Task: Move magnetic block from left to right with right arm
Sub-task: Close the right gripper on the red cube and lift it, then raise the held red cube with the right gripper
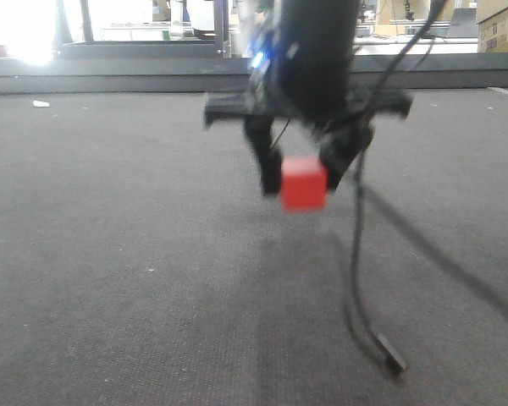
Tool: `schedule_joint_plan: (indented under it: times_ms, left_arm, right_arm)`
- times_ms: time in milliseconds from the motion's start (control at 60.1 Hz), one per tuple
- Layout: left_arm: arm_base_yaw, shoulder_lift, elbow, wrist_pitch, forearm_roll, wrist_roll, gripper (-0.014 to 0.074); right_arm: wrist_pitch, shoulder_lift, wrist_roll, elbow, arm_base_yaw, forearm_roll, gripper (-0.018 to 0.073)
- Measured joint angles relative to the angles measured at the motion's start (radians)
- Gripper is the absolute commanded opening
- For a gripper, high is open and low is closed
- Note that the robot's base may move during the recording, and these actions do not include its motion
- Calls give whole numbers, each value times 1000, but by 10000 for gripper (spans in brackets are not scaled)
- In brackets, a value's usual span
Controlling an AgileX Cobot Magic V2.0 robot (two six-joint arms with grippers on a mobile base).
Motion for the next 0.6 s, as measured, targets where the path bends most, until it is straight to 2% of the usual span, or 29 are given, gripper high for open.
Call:
schedule_joint_plan:
  times_ms: [150,283,599]
  left_arm:
    - [0,0,0,0,0,0,-116]
    - [0,0,0,0,0,0,-116]
    - [0,0,0,0,0,0,-116]
  right_arm:
    - [0,-115,-119,33,-85,16,140]
    - [-19,-242,-225,128,-180,29,140]
    - [-150,-594,-405,525,-421,40,140]
